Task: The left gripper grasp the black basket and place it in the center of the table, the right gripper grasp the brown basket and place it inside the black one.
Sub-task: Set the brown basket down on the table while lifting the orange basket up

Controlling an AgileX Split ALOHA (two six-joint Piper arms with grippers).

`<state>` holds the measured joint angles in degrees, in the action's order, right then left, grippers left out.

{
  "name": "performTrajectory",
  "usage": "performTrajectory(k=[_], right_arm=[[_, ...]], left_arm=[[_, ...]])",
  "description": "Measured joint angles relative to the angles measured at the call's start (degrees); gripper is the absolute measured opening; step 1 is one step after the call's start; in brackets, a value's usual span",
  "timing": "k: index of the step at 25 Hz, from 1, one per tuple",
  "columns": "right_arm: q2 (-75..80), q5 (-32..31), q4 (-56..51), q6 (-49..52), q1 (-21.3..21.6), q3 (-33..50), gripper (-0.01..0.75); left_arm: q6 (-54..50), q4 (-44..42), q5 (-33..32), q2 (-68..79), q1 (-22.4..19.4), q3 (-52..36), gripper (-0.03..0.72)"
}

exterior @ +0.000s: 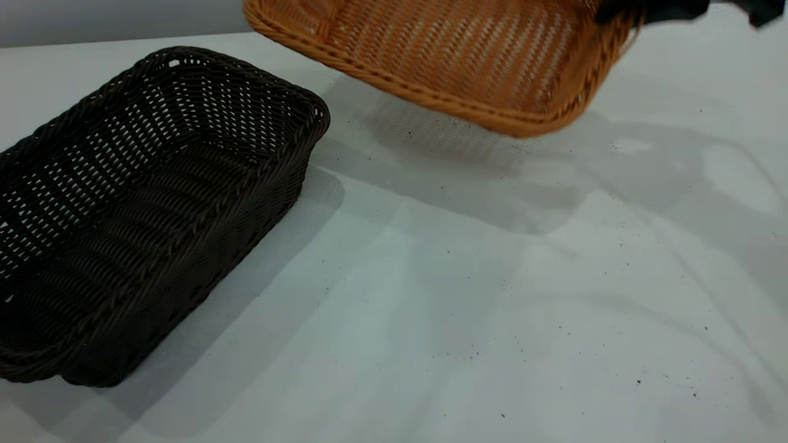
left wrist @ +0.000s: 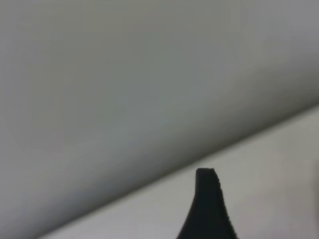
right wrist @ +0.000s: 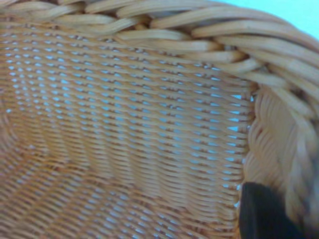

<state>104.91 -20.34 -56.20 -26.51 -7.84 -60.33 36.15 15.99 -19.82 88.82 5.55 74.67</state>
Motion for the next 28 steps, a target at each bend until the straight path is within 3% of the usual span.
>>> performTrajectory(k=[7,17,24,28], right_arm=[[0.0,-12.7,6.4,3.0,6.8,-4.9,0.114],[0.0,-29.9,19.9,7.4,19.4,-11.8,0.114],[0.0,-36.1,21.4,9.4,21.6,-20.0,0.114],[0.0,-38.6,23.7,12.1,21.6,-25.4,0.114]], left_arm=[[1.2,-0.3,-13.7,0.0,3.2,0.0,0.472],[0.8,-3.6,-28.4,0.0,14.1,0.1,0.469],[-13.3,-14.5,-31.0,3.1,20.8,0.1,0.459],[-20.9,-16.5,-31.9,7.5,21.7,0.1,0.457]])
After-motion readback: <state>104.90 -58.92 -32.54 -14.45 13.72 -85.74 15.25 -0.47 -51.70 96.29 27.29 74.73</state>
